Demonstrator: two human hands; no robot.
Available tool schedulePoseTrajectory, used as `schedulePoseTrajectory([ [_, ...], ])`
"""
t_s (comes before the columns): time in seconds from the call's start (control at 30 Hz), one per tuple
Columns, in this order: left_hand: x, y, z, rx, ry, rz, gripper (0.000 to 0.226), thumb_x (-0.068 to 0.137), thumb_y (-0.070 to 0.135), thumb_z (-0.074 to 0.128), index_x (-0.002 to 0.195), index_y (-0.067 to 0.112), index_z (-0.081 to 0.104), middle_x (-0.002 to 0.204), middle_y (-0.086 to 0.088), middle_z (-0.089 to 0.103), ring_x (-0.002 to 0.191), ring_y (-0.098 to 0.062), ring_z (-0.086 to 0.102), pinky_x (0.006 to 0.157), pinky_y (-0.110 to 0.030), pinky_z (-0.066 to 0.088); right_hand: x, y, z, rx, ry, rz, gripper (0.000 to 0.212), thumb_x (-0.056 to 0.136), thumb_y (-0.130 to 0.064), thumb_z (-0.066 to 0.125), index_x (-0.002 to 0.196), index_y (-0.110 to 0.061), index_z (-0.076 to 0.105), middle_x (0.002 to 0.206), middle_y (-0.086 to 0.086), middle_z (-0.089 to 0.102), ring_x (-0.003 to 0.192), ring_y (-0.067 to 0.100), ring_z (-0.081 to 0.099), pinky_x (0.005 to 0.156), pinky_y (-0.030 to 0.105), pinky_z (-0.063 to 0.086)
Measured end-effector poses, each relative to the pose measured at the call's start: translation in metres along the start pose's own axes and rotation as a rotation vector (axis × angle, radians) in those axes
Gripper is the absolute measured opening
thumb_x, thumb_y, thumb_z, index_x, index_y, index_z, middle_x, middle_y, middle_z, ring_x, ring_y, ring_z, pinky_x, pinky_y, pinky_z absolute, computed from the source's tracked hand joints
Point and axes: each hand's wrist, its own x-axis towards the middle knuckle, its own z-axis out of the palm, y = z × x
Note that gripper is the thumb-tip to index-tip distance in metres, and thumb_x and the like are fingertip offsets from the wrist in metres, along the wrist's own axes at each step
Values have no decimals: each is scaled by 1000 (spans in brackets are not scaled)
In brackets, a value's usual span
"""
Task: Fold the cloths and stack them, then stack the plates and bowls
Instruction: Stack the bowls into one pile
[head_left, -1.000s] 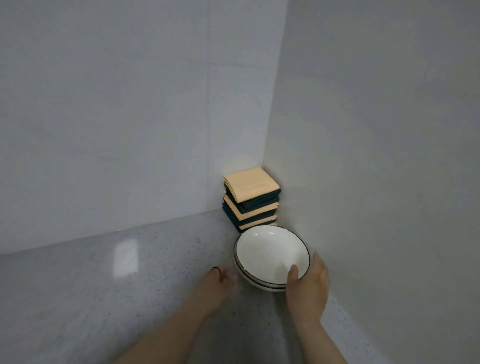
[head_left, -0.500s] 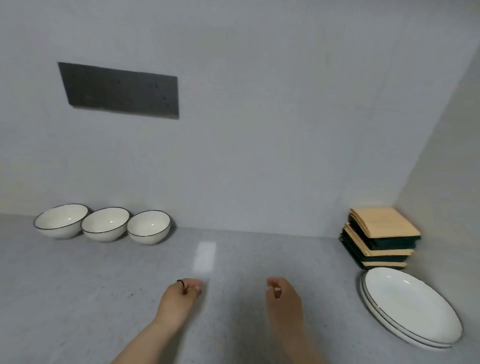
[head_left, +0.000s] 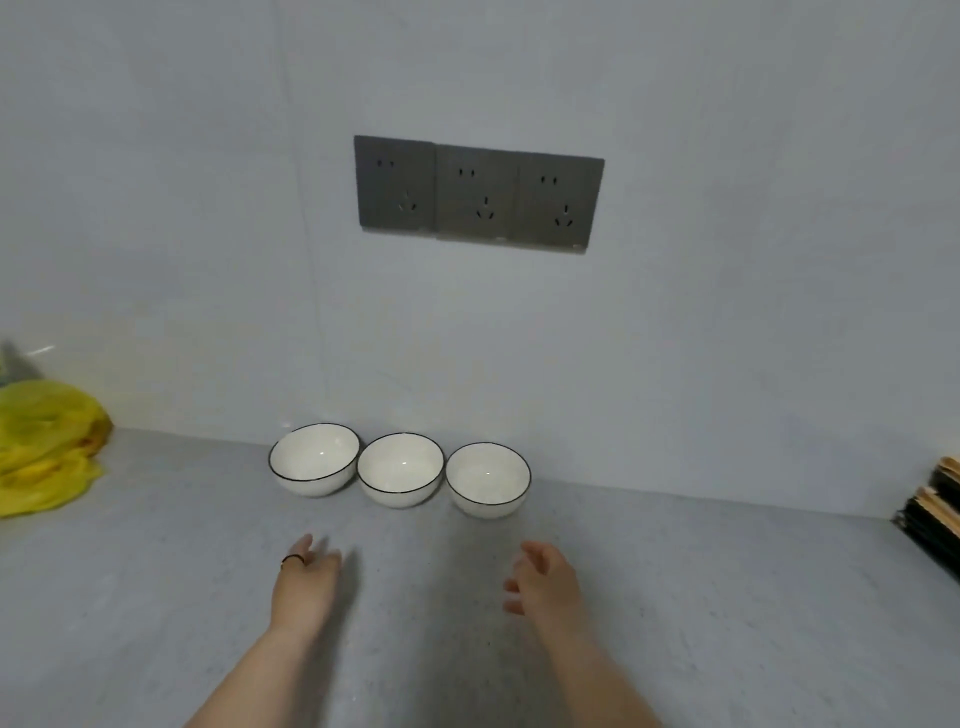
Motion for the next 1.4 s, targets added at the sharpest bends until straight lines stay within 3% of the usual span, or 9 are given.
schedulePoseTrajectory([
  [0.13, 45, 13, -11, -68, 73, -8, 62, 94, 15, 48, 147, 7, 17, 151, -16, 25, 130, -35, 41, 108, -46, 33, 35, -16, 22, 7, 75, 62, 46, 93, -13, 47, 136, -8, 34, 104, 4, 48, 83, 22, 52, 53, 30, 49],
  [0.27, 79, 17, -11, -124, 111, -9, 67, 94, 17, 49, 148, 7, 11, 153, -16, 19, 138, -32, 29, 113, -43, 25, 59, -19, 39, -29, 161, 103, 61, 91, -20, 52, 144, -9, 22, 143, 17, 34, 119, 35, 47, 90, 51, 48],
  [0.5, 114, 26, -5, -297, 172, -86, 71, 95, 28, 48, 149, 11, 6, 155, -10, 17, 137, -33, 30, 112, -45, 28, 89, -13, 45, 73, 147, 50, 60, 94, -17, 47, 145, -5, 17, 148, 16, 29, 134, 33, 33, 109, 38, 30],
  [0.67, 125, 31, -2, -477, 92, -159, 54, 96, 15, 44, 145, 10, 22, 146, -15, 32, 108, -30, 48, 86, -40, 46, 101, -5, 59, 158, 204, 71, 52, 90, -12, 48, 139, -12, 30, 129, 15, 49, 115, 38, 52, 98, 53, 43],
  [0.8, 128, 35, -3, -506, 124, -181, 46, 93, 2, 37, 139, 2, 34, 141, -19, 38, 113, -34, 49, 81, -38, 46, 102, -3, 61, 191, 186, 91, 49, 91, -10, 44, 136, -18, 29, 125, 17, 51, 106, 40, 57, 90, 54, 48],
  [1.03, 120, 57, -16, -447, 152, -54, 44, 91, 0, 36, 135, 2, 41, 135, -16, 47, 94, -27, 50, 65, -28, 49, 103, -9, 50, 265, 99, 128, 49, 92, -2, 36, 139, -11, 26, 128, 20, 47, 68, 25, 57, 50, 31, 53],
  [1.17, 108, 77, -3, -359, 48, 15, 46, 91, -1, 36, 137, 4, 41, 130, -18, 51, 92, -29, 53, 76, -36, 50, 100, -13, 49, 287, 97, 143, 48, 92, -1, 35, 139, -11, 28, 131, 23, 45, 77, 30, 56, 38, 23, 52],
  [1.33, 90, 94, 28, -234, -28, 33, 43, 92, 2, 38, 134, 1, 41, 94, -10, 55, 69, -23, 54, 46, -21, 52, 97, -14, 41, 308, 92, 156, 47, 92, 0, 34, 138, -12, 28, 131, 22, 45, 73, 27, 55, 38, 22, 52],
  [1.4, 86, 96, 38, -163, -31, 41, 42, 92, 2, 38, 133, 1, 43, 84, -5, 52, 61, -17, 49, 56, -30, 53, 97, -14, 39, 319, 85, 159, 48, 92, 0, 34, 138, -12, 29, 130, 20, 46, 73, 27, 55, 40, 23, 53],
])
